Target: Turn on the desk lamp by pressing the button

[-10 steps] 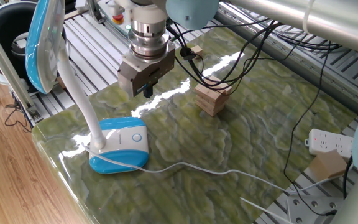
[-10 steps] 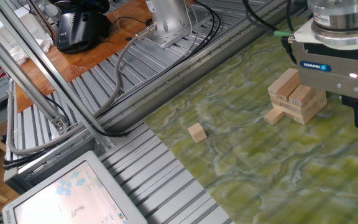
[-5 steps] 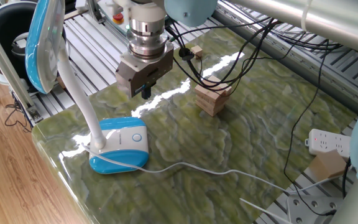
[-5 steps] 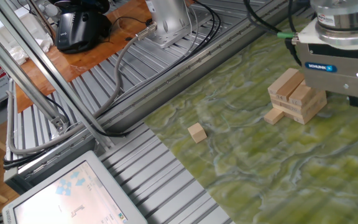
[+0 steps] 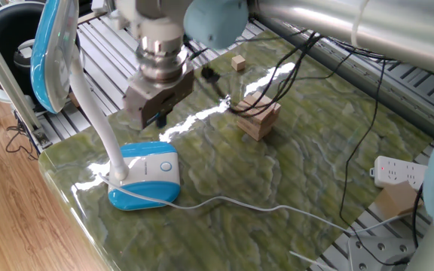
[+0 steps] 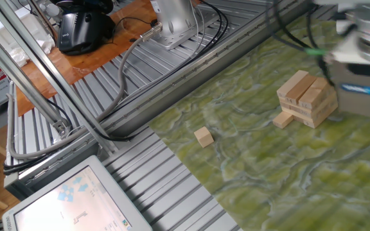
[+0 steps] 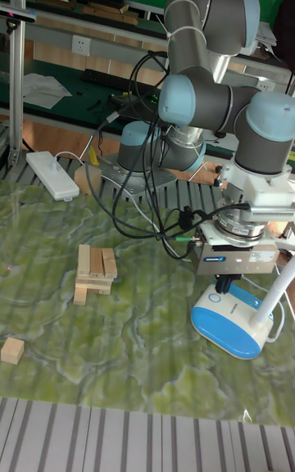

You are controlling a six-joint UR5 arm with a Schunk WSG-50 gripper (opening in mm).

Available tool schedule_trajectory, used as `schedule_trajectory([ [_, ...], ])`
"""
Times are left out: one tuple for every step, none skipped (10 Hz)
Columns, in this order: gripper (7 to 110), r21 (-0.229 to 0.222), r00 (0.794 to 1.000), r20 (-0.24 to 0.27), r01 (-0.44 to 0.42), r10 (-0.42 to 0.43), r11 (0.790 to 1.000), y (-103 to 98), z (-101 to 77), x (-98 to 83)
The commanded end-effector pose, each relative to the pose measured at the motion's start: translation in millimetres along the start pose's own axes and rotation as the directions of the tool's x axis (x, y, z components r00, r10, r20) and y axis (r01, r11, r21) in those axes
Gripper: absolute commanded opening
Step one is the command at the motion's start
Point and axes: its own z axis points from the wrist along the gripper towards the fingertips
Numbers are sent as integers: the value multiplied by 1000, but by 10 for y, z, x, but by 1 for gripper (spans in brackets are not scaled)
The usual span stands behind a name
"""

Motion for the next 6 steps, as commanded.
schedule_trajectory([
  [7, -89, 989, -71, 126, -132, 988, 236, -22, 272],
  [7, -39, 976, -94, 192, -195, 981, -31, -53, 339],
  [7, -38, 974, -98, 200, -203, 979, -97, -69, 360],
  [7, -43, 979, -83, 185, -188, 982, -93, -76, 329],
  [7, -39, 984, -55, 164, -166, 986, -84, -71, 256],
  [7, 12, 998, -26, 51, -51, 999, -175, -67, 157],
])
